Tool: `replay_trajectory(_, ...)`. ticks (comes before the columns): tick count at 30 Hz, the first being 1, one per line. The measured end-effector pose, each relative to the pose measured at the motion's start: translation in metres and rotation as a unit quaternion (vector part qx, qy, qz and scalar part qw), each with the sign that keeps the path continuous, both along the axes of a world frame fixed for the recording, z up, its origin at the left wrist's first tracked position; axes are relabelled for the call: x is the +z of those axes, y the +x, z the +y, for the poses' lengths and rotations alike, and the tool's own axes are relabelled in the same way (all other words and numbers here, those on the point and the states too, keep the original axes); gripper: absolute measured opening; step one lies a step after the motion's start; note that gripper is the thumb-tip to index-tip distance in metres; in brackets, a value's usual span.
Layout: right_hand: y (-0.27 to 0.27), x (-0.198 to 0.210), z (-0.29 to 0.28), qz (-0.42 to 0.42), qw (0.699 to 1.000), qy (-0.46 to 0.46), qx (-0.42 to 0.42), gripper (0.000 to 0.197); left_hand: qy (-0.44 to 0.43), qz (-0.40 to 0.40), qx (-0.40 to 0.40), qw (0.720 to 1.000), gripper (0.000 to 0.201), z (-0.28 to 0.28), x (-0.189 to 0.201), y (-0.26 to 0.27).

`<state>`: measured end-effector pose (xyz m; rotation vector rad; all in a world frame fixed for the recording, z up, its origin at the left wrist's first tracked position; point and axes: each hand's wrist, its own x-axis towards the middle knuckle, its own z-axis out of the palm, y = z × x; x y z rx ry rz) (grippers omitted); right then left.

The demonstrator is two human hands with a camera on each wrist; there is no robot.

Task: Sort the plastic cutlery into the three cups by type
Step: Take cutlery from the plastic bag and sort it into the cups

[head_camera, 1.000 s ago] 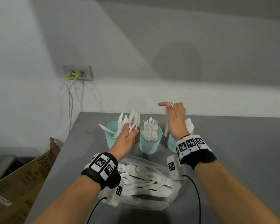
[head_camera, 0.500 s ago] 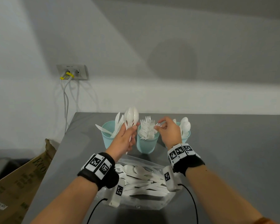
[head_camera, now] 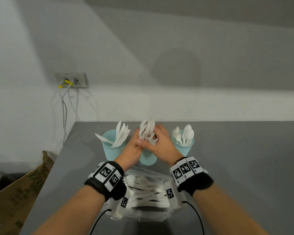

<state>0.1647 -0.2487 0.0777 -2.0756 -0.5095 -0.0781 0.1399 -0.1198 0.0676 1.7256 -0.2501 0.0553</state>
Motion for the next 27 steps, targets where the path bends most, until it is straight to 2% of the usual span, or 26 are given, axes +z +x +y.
replay_trajectory(3,-0.002,0.0,-0.003,-0.002,0.999,0.047,-0.017,0.031,0.033,0.001,-0.027,0.999,0.026,-0.018,0.011,-0.004)
replay_trajectory(6,0.003,0.004,-0.015,-0.001,0.996,0.064,-0.06,0.008,0.025,0.005,-0.025,0.999,0.028,-0.037,0.025,-0.01)
replay_trajectory(9,0.01,0.009,-0.036,0.041,0.99,0.106,-0.089,0.012,0.053,0.016,-0.04,0.998,0.032,-0.054,0.026,-0.001)
replay_trajectory(12,0.02,0.014,-0.061,0.071,0.986,0.095,-0.117,0.027,0.164,0.018,-0.073,0.984,0.026,-0.069,0.006,0.018)
replay_trajectory(14,0.029,0.014,-0.078,0.093,0.982,0.089,-0.137,0.024,0.248,0.024,-0.085,0.965,0.021,-0.08,-0.006,0.031)
replay_trajectory(16,0.041,0.009,-0.093,0.099,0.976,0.082,-0.175,0.021,0.358,-0.014,-0.072,0.931,0.024,-0.09,-0.015,0.04)
replay_trajectory(19,0.054,0.0,-0.111,0.09,0.963,0.096,-0.237,0.02,0.536,-0.121,-0.028,0.835,0.044,-0.099,-0.026,0.047)
replay_trajectory(21,0.061,-0.007,-0.121,0.079,0.953,0.098,-0.275,0.021,0.594,-0.163,-0.01,0.787,0.046,-0.103,-0.032,0.051)
replay_trajectory(23,0.067,-0.015,-0.129,0.057,0.944,0.105,-0.307,0.022,0.604,-0.178,-0.003,0.777,0.043,-0.107,-0.037,0.058)
replay_trajectory(27,0.075,-0.028,-0.135,0.036,0.929,0.108,-0.352,0.022,0.567,-0.169,-0.004,0.806,0.032,-0.113,-0.037,0.067)
